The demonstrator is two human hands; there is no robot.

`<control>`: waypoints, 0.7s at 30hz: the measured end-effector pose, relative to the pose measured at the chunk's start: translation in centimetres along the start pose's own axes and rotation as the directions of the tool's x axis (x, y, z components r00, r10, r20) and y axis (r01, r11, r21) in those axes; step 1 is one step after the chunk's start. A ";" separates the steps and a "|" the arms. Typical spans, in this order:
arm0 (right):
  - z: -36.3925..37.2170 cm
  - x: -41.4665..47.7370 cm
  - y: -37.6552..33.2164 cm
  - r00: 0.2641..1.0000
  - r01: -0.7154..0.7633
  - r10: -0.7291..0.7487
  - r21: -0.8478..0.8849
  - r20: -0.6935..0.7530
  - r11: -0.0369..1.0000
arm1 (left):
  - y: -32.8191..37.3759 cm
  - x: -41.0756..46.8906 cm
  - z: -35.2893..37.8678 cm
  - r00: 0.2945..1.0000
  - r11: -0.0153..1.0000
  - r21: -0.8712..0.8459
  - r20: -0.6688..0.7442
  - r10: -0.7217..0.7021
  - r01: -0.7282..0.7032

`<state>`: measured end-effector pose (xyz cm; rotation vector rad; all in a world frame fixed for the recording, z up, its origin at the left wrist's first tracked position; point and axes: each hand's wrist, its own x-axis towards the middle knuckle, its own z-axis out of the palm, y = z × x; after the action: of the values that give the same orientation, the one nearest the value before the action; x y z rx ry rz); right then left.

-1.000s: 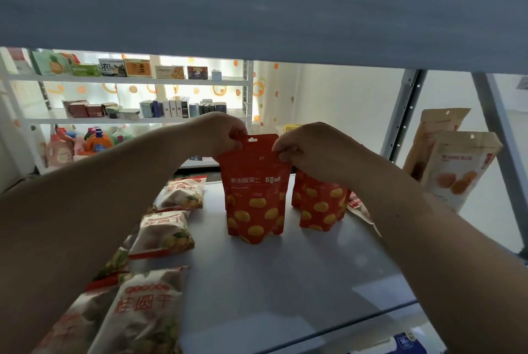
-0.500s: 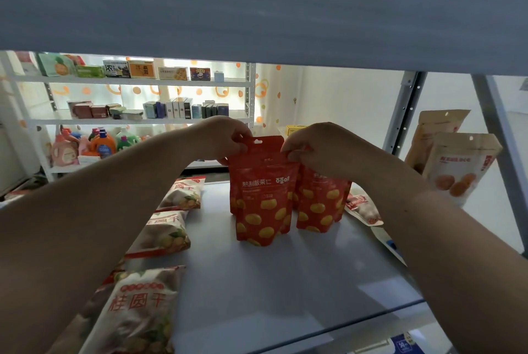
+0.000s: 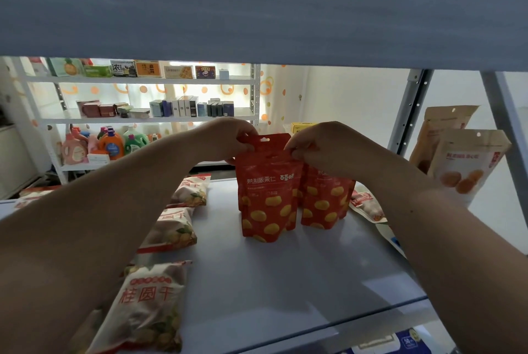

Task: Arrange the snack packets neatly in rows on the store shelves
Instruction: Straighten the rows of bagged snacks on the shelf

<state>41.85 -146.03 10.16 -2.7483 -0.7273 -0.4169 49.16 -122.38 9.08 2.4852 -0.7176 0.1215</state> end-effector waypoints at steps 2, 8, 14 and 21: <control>0.1 -0.1 0.0 1.000 -0.007 0.007 0.013 -0.008 1.000 | -0.3 -0.2 0.0 1.000 1.000 -0.008 -0.008 -0.008 0.008; 0.1 -0.5 0.3 0.999 -0.028 0.029 0.013 -0.035 1.000 | -0.3 -0.4 0.6 0.999 1.000 -0.029 -0.036 -0.001 0.000; -0.2 -0.8 0.4 0.999 -0.009 0.010 0.019 -0.041 1.000 | 0.3 -0.5 1.2 0.997 0.999 0.030 -0.073 0.035 -0.033; 0.1 -0.8 -0.1 0.997 0.047 -0.047 -0.008 -0.053 0.999 | 0.3 -1.0 1.1 0.997 1.000 0.003 -0.078 0.024 -0.024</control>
<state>41.16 -146.32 9.81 -2.7198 -0.7795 -0.5010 48.12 -122.69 8.04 2.4594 -0.7153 0.2266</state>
